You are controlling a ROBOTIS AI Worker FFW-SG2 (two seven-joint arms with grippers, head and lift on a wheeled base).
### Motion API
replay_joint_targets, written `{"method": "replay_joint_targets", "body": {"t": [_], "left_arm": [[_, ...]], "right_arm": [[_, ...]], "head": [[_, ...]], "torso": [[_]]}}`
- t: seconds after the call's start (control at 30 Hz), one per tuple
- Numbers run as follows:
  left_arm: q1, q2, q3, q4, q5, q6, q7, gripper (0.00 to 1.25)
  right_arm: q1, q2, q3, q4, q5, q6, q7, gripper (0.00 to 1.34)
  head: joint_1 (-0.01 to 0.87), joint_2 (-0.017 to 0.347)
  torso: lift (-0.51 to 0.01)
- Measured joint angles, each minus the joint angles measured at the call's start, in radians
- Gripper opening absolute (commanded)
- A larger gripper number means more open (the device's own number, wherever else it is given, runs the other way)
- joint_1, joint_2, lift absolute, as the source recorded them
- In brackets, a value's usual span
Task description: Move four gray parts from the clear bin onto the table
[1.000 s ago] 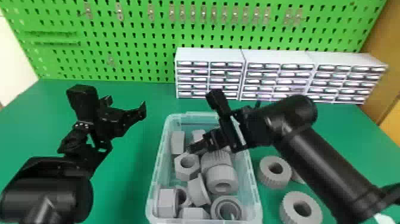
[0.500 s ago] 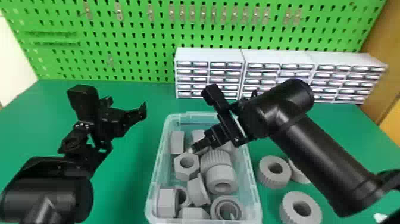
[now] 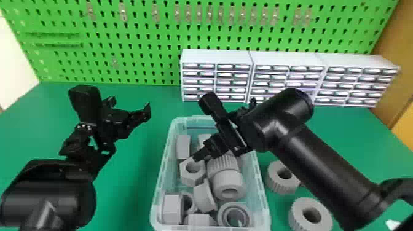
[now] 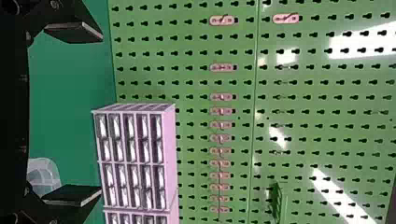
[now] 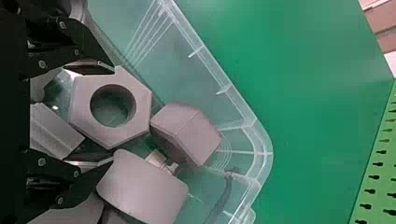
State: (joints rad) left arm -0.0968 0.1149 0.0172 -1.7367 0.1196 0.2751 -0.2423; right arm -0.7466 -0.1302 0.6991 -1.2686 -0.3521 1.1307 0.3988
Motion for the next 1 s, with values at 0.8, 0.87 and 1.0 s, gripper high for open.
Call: {"method": "replay_joint_targets", "body": {"t": [0.8,0.87,1.0], "left_arm": [[-0.003,0.007,0.005,0.002,-0.003,0.001,-0.002,1.11],[-0.002,0.007,0.005,0.002,-0.003,0.001,-0.002,1.11],[-0.002,0.008,0.006,0.002,-0.002,0.001,-0.002,1.11]], "right_arm": [[0.030,-0.021,0.074,0.003,-0.083,-0.034,0.005,0.75],[0.030,-0.022,0.078,0.003,-0.086,-0.040,0.006,0.75],[0.030,-0.024,0.081,0.003,-0.090,-0.053,0.006,0.75]], "head": [[0.678,0.034],[0.678,0.034],[0.678,0.034]], "torso": [[-0.050],[-0.050],[-0.050]]}}
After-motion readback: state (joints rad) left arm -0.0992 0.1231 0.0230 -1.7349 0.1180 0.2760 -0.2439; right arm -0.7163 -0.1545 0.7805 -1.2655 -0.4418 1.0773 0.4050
